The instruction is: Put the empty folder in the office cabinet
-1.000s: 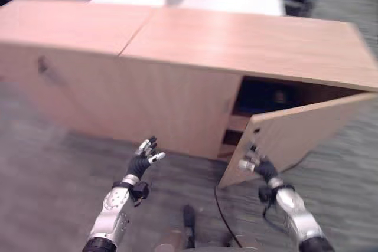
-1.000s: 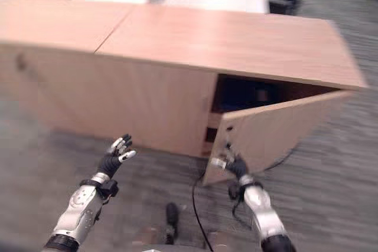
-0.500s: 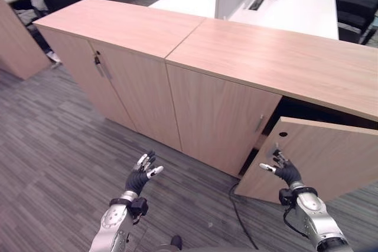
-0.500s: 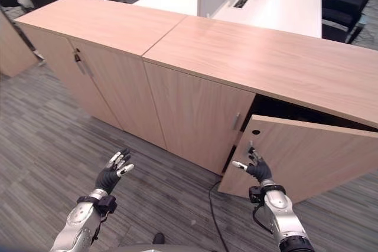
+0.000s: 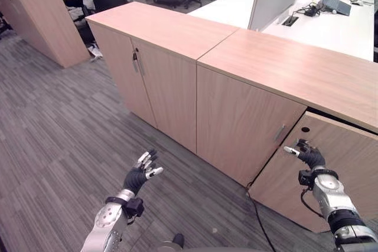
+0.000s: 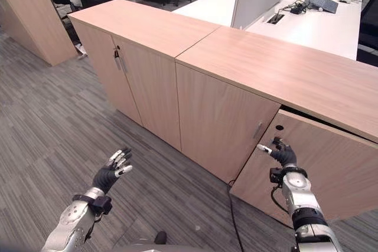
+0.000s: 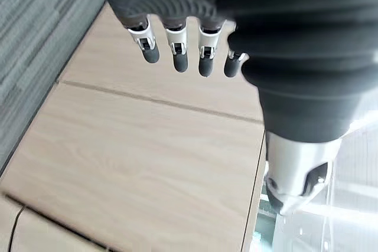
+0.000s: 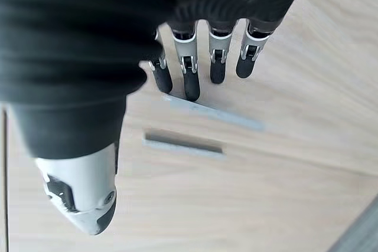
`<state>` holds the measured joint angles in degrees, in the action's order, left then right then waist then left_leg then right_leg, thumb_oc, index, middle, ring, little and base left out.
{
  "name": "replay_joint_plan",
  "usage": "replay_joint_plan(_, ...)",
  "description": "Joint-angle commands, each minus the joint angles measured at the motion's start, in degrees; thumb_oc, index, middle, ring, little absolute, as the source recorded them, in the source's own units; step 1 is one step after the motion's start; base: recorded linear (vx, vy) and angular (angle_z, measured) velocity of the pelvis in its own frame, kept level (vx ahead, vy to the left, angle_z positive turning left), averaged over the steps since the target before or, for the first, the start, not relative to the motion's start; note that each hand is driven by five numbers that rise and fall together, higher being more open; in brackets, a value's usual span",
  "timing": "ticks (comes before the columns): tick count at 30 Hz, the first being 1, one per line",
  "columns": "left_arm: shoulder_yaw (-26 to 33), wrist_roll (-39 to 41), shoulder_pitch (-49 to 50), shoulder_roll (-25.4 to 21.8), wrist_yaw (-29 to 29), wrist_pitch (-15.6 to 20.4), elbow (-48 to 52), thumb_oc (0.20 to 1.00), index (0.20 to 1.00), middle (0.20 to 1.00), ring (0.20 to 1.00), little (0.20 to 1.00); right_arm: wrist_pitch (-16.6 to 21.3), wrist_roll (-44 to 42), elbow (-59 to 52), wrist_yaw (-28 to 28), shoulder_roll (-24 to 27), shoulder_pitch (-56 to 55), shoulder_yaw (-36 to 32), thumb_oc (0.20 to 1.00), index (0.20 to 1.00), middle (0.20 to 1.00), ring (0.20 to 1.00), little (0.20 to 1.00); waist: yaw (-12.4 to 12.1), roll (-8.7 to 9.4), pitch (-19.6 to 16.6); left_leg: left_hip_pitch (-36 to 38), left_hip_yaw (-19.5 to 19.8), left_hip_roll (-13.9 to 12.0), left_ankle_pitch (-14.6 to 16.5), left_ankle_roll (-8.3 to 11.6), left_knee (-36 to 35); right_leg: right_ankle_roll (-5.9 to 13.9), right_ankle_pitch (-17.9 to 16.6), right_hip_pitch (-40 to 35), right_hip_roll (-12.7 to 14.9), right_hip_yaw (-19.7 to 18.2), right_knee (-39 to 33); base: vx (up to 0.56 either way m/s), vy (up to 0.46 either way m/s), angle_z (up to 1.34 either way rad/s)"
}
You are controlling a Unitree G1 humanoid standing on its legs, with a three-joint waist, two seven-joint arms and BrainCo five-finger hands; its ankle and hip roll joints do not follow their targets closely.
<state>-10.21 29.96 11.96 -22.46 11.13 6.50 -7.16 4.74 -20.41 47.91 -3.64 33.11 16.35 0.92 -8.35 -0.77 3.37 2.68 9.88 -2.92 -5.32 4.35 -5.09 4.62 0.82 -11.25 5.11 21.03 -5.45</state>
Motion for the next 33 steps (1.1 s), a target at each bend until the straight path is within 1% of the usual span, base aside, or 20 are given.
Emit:
replay_joint_plan(1, -1.2, 2.1, -1.6, -2.3, 0.9, 2.1, 3.8, 1.0, 1.0, 1.0, 1.0, 1.0, 4.5, -3.2, 0.7, -0.1, 4.6, 11.0, 3.2, 1.0, 1.0, 1.0, 1.0, 1.0, -1.4, 2.33, -1.0, 0.5, -1.6, -0.2, 4.4, 0.47, 0.2, 3.95, 1.3, 0.4, 3.5, -0.5, 0.4, 0.0, 0.001, -0.06)
replay_joint_plan(5, -2.2, 2.2, -1.5, -3.1, 1.1, 1.6, 4.4, 1.0, 1.0, 1.0, 1.0, 1.0, 3.3, -4.2, 7.2, 0.4, 7.0, 16.8, 5.2, 1.0, 1.0, 1.0, 1.0, 1.0, -1.6, 2.15, -0.8, 0.8, -2.2, -0.3, 4.5, 0.45, 0.1, 4.07, 1.1, 0.6, 3.6, -1.1, 0.4, 0.01, -0.001, -0.04)
replay_joint_plan(11, -3.4, 2.4, -2.2, -3.4, 1.1, 1.2, 4.7, 1.0, 1.0, 1.0, 1.0, 1.0, 2.5, -6.0, 15.3, 0.6, 10.0, 21.7, 5.4, 1.0, 1.0, 1.0, 1.0, 1.0, -1.8, 1.82, -0.2, 0.9, -1.7, -0.2, 4.7, 0.46, 0.2, 4.12, 1.2, 0.3, 3.6, -0.4, 0.4, 0.01, -0.005, -0.02)
replay_joint_plan(15, -4.2, 2.4, -2.9, -3.6, 1.2, 1.3, 4.5, 1.0, 1.0, 1.0, 1.0, 1.0, 2.0, -5.8, 18.1, 1.1, 11.7, 22.8, 5.6, 1.0, 1.0, 1.0, 1.0, 1.0, -1.8, 1.46, 0.2, 0.5, -1.1, -0.1, 4.6, 0.41, 0.3, 4.01, 1.3, 0.3, 3.5, -0.3, 0.4, 0.0, -0.007, 0.03)
replay_joint_plan(18, -4.3, 2.3, -3.1, -3.6, 1.1, 1.3, 4.5, 1.0, 1.0, 1.0, 1.0, 1.0, 2.2, -6.4, 17.8, 1.2, 11.1, 22.3, 5.4, 1.0, 1.0, 1.0, 1.0, 1.0, -1.5, 1.19, 0.2, 0.3, -0.9, 0.0, 4.6, 0.33, 0.4, 3.97, 1.4, 0.4, 3.4, -0.1, 0.4, 0.0, -0.005, 0.04)
replay_joint_plan(22, -4.1, 2.1, -3.0, -3.4, 0.6, 1.4, 4.2, 1.0, 1.0, 1.0, 1.0, 1.0, 2.5, -7.3, 14.9, 1.6, 8.7, 20.0, 5.3, 1.0, 1.0, 1.0, 1.0, 1.0, -0.8, 0.88, 0.3, 0.4, -1.2, 0.0, 4.7, 0.26, 0.3, 3.88, 1.4, 0.5, 3.4, -0.3, 0.4, 0.0, 0.0, 0.0)
replay_joint_plan(25, -3.6, 1.9, -2.7, -3.1, 0.2, 1.4, 4.1, 1.0, 1.0, 1.0, 1.0, 1.0, 2.9, -8.0, 10.3, 1.3, 6.3, 17.1, 4.6, 1.0, 1.0, 1.0, 1.0, 1.0, -0.2, 0.7, 0.4, 0.6, -1.6, 0.0, 4.8, 0.2, 0.3, 3.85, 1.4, 0.6, 3.4, -0.7, 0.4, 0.0, 0.0, 0.0)
replay_joint_plan(26, -3.2, 1.7, -2.6, -2.9, 0.0, 1.5, 4.0, 1.0, 1.0, 1.0, 1.0, 1.0, 3.2, -8.2, 7.7, 1.3, 5.0, 15.4, 4.2, 1.0, 1.0, 1.0, 1.0, 1.0, 0.1, 0.62, 0.4, 0.6, -1.8, -0.1, 4.9, 0.18, 0.3, 3.81, 1.4, 0.6, 3.4, -0.9, 0.4, 0.0, 0.0, 0.0)
replay_joint_plan(27, -2.3, 1.7, -2.3, -2.1, -0.3, 1.5, 3.8, 1.0, 1.0, 1.0, 1.0, 1.0, 3.8, -8.0, 1.9, 1.4, 2.0, 10.9, 3.5, 1.0, 1.0, 1.0, 1.0, 1.0, 1.0, 0.38, 0.7, 0.7, -2.2, -0.2, 5.0, 0.1, 0.3, 3.73, 1.4, 0.9, 3.4, -1.4, 0.4, 0.0, 0.0, 0.0)
replay_joint_plan(29, -1.3, 1.1, -2.0, -1.4, -0.5, 1.5, 3.3, 1.0, 1.0, 1.0, 1.0, 1.0, 3.9, -6.3, -5.4, 1.5, -0.5, 5.3, 2.3, 1.0, 1.0, 1.0, 1.0, 1.0, 1.6, 0.32, 0.5, 0.9, -2.5, -0.3, 5.1, 0.06, 0.2, 3.65, 1.4, 1.0, 3.4, -1.7, 0.4, 0.02, -0.002, -0.16)
replay_joint_plan(30, -0.1, 0.6, -1.9, -0.3, -0.7, 1.6, 2.8, 1.0, 1.0, 1.0, 1.0, 1.0, 4.3, -4.7, -11.6, 2.2, -3.1, -0.4, 1.4, 1.0, 1.0, 1.0, 1.0, 1.0, 2.7, 0.21, 0.7, 1.0, -2.9, -0.4, 5.3, 0.0, 0.2, 3.56, 1.5, 1.1, 3.5, -2.1, 0.5, 0.02, -0.005, -0.25)
replay_joint_plan(31, -0.2, 0.5, -1.7, -0.4, -0.6, 1.6, 2.8, 1.0, 1.0, 1.0, 1.0, 1.0, 4.1, -4.6, -12.1, 2.1, -3.3, -0.9, 1.2, 1.0, 1.0, 1.0, 1.0, 1.0, 2.6, 0.27, 0.6, 1.1, -2.9, -0.4, 5.3, 0.0, 0.2, 3.56, 1.5, 1.1, 3.4, -2.1, 0.5, 0.02, -0.003, -0.17)
replay_joint_plan(33, 1.0, -0.1, -1.6, 0.8, -0.6, 1.9, 2.1, 1.0, 1.0, 1.0, 1.0, 1.0, 4.3, -2.7, -16.2, 3.0, -6.2, -6.3, 0.7, 1.0, 1.0, 1.0, 1.0, 1.0, 3.5, 0.26, 0.4, 1.3, -3.3, -0.6, 5.6, 0.0, 0.1, 3.56, 1.6, 1.2, 3.5, -2.5, 0.5, 0.02, -0.012, -0.06)
